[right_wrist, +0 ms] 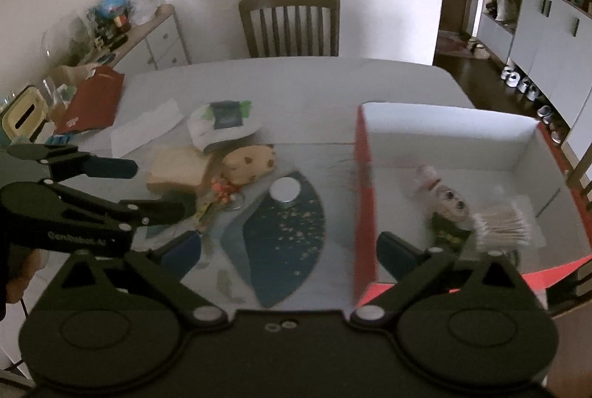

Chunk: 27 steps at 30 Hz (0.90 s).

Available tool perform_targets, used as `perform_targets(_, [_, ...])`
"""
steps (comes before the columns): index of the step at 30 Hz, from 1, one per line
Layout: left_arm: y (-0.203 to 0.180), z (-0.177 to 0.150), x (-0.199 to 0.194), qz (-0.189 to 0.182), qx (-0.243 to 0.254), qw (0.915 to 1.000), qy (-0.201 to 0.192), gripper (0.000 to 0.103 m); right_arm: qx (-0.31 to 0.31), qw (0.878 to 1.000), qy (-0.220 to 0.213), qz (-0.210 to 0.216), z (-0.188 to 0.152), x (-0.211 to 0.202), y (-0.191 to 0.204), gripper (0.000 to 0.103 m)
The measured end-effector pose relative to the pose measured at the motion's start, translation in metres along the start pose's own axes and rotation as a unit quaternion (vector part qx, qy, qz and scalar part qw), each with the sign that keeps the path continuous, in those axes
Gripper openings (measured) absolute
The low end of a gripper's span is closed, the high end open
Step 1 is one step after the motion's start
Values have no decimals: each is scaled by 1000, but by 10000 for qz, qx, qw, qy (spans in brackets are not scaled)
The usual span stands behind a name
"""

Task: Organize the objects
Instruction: 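Move both tools back over the table toward the bread loaf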

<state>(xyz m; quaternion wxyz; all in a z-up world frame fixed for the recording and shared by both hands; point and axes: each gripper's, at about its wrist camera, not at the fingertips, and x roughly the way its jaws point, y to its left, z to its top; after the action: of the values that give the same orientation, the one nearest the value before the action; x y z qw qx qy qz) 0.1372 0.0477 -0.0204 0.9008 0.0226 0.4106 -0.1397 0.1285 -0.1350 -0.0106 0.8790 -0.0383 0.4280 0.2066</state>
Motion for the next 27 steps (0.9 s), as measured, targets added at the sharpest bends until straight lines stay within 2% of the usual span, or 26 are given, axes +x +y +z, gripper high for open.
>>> perform_targets(7, [50, -14, 9, 155, -342, 9992, 153, 84, -75, 9997, 210, -141, 1, 30, 20, 101])
perform_targets(11, [70, -19, 17, 297, -449, 9985, 99, 100, -84, 9993, 314, -191, 4, 46, 26, 101])
perform_targets(15, [87, -19, 30, 388, -476, 9981, 54, 100, -136, 9987, 426, -227, 6, 61, 30, 101])
perform_targets(21, [118, -8, 56, 265, 50, 9996, 65, 100, -188, 9975, 616, -308, 12, 85, 30, 101])
perform_targets(27, [133, 3, 80, 0, 945, 9954, 134, 100, -173, 9959, 803, -388, 16, 112, 28, 100])
